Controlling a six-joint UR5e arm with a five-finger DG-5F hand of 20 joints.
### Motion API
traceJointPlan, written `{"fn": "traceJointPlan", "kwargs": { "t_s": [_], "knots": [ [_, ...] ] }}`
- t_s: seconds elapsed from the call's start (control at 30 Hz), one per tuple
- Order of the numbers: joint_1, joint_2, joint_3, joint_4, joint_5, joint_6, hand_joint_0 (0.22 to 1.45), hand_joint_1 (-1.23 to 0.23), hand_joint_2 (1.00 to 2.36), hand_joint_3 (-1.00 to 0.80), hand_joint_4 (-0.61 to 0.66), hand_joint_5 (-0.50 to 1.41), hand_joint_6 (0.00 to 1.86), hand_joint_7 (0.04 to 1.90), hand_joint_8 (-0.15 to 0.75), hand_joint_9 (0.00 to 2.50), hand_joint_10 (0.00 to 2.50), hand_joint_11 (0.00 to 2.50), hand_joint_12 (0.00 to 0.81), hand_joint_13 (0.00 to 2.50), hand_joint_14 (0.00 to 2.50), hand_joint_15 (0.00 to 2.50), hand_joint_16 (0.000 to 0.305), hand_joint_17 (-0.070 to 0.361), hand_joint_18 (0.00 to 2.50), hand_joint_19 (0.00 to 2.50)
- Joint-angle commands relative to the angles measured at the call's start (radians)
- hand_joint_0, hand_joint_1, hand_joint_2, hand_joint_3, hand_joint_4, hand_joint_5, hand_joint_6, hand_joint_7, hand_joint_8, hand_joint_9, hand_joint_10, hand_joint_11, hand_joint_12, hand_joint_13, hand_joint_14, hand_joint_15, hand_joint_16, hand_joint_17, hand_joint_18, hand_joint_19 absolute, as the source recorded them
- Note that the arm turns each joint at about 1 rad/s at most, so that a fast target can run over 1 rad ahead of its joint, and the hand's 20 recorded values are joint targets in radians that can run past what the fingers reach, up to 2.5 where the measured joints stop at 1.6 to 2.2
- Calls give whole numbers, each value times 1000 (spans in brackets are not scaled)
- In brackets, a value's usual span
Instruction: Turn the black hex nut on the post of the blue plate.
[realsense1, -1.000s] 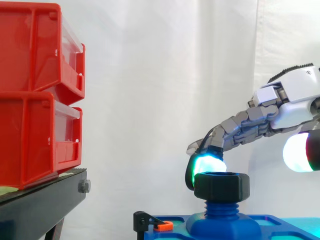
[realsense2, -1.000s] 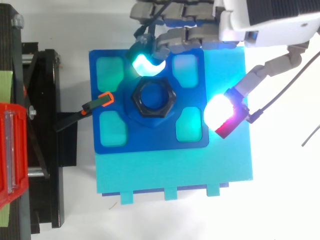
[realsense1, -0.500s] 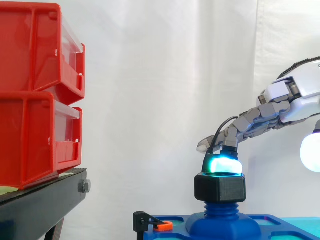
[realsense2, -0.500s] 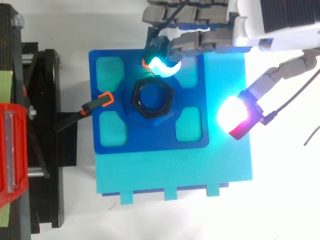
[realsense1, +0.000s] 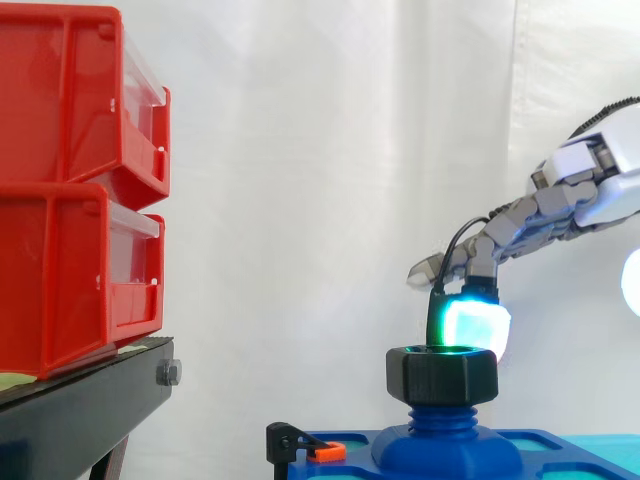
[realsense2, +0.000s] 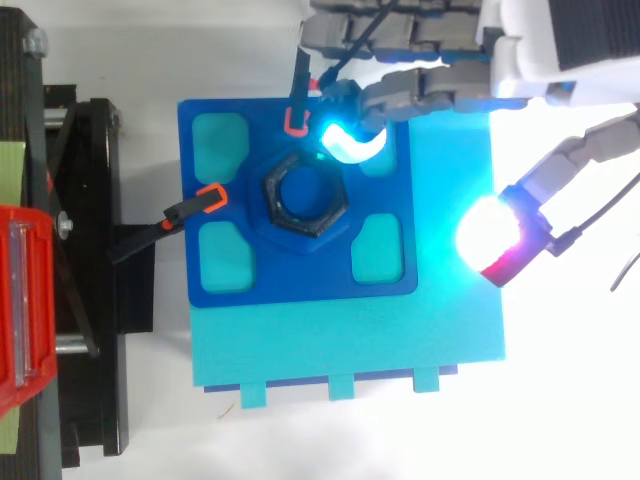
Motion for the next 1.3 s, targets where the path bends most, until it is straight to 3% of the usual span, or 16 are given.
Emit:
{"fn": "traceJointPlan", "kwargs": {
  "t_s": [0.0, 0.37, 0.67, 0.73, 0.77, 0.87, 0.97, 1.1, 1.27],
  "knots": [
    [0, 14, 0, -13, 0, -5, 348, -475, 1000, -500, 154, -300, 502, 748, 222, 0, 0, 0, 392, 0, 0, 0, 60, 136, 0, 18],
    [-6, 27, 0, -55, 2, -5, 348, -476, 1000, -500, 157, -300, 502, 748, 222, 0, 0, 0, 392, 0, 0, 0, 60, 136, 0, 18],
    [-7, 27, 41, -44, 11, 55, 379, -745, 1000, -500, 64, -300, 502, 686, 183, 0, 0, 0, 369, 0, 0, 0, 57, 127, 0, 0],
    [-7, 27, 41, -20, 20, 86, 395, -778, 1000, -500, 24, -300, 502, 663, 171, 0, 0, 0, 357, 0, 0, 0, 55, 124, 0, 9],
    [-6, 27, 41, 30, 23, 112, 401, -784, 1000, -500, 18, -300, 502, 658, 166, 0, 0, 0, 352, 0, 0, 0, 55, 123, 0, 3],
    [-4, 27, 41, 86, 23, 130, 424, -797, 1000, -500, -23, -300, 502, 639, 149, 0, 0, 0, 340, 0, 0, 0, 53, 119, 0, 5],
    [0, 23, 40, 112, 26, 132, 443, -813, 1000, -500, -55, -300, 501, 634, 134, 0, 0, 0, 332, 0, 0, 0, 51, 116, 0, 0],
    [6, -22, 41, 137, 23, 137, 457, -820, 1000, -500, -75, -300, 501, 620, 125, 0, 0, 0, 326, 0, 0, 0, 50, 113, 0, 2],
    [14, -40, 38, 169, 26, 140, 437, -813, 1000, -500, -68, -300, 501, 626, 129, 0, 0, 0, 333, 0, 0, 0, 52, 116, 0, 0]
  ]
}}
